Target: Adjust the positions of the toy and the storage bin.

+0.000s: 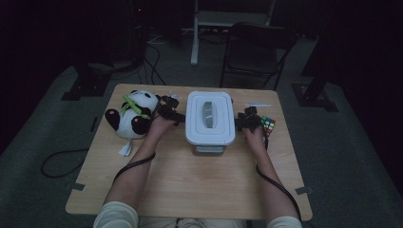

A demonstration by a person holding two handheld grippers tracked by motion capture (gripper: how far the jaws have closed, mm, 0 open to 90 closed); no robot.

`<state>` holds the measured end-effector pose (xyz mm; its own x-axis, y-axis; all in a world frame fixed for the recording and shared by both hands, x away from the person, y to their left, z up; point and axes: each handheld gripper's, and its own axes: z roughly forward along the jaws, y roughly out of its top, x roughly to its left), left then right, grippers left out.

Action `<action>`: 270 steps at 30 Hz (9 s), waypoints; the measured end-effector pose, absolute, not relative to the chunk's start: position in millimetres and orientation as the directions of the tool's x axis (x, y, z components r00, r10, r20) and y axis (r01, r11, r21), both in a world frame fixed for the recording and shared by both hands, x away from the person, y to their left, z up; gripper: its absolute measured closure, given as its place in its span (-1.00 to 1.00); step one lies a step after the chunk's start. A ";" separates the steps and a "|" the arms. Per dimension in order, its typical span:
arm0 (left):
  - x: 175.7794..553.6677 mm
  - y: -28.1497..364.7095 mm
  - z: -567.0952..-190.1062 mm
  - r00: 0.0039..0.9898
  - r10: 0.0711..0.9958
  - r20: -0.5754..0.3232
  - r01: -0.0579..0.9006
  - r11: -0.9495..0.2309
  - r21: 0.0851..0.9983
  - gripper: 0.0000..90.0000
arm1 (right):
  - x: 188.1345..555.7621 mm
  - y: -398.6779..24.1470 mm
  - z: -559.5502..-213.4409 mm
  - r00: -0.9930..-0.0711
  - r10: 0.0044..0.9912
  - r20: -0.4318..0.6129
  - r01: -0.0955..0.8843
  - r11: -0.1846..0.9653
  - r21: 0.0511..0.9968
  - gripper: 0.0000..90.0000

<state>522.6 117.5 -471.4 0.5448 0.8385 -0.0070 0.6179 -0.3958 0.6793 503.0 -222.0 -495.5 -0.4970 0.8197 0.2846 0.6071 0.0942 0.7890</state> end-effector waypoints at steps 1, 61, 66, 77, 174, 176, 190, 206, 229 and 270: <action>520.8 118.3 -471.3 0.546 0.838 -0.007 0.619 -0.398 0.677 -0.97 | 501.7 -221.9 -495.5 -0.504 0.815 0.286 0.608 0.099 0.788 -0.44; 431.6 131.1 -472.8 0.648 0.761 0.016 0.563 -0.494 0.663 -0.93 | 384.5 -215.4 -495.3 -0.625 0.730 0.278 0.570 0.183 0.801 -0.43; 434.3 127.4 -473.8 0.658 0.753 0.005 0.558 -0.493 0.668 -0.93 | 375.1 -220.1 -495.8 -0.627 0.723 0.290 0.569 0.171 0.804 -0.43; 435.3 118.0 -476.3 0.695 0.719 -0.021 0.540 -0.502 0.675 -0.92 | 356.2 -228.7 -495.9 -0.628 0.722 0.289 0.562 0.165 0.811 -0.43; 325.1 231.0 -520.7 0.569 0.822 0.021 0.578 -0.417 0.702 -0.99 | 450.1 -296.9 -501.2 -0.123 0.990 0.074 0.603 0.015 0.797 -0.26; 324.2 232.0 -521.6 0.562 0.827 0.020 0.580 -0.411 0.703 -0.99 | 444.2 -296.9 -497.5 -0.127 0.989 0.072 0.593 0.018 0.805 -0.26; 323.0 240.6 -523.6 0.553 0.833 0.036 0.590 -0.422 0.689 -0.99 | 392.7 -304.0 -481.6 -0.168 0.984 0.056 0.558 0.048 0.828 -0.26; 324.7 245.4 -523.9 0.533 0.846 0.014 0.615 -0.399 0.681 -0.99 | 321.1 -310.3 -477.1 -0.203 0.978 0.051 0.554 0.072 0.829 -0.26; 322.6 243.2 -524.0 0.489 0.872 0.013 0.634 -0.366 0.682 -0.99 | 247.2 -327.1 -497.3 -0.194 0.979 0.062 0.609 0.070 0.790 -0.26; 322.5 243.3 -524.0 0.490 0.872 0.012 0.634 -0.366 0.682 -0.99 | 263.6 -309.6 -455.5 -0.278 0.961 0.009 0.447 0.121 0.886 -0.70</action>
<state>322.5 243.3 -524.0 0.4897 0.8718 0.0124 0.6335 -0.3655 0.6819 263.6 -309.6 -455.5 -0.2781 0.9605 0.0087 0.4471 0.1214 0.8862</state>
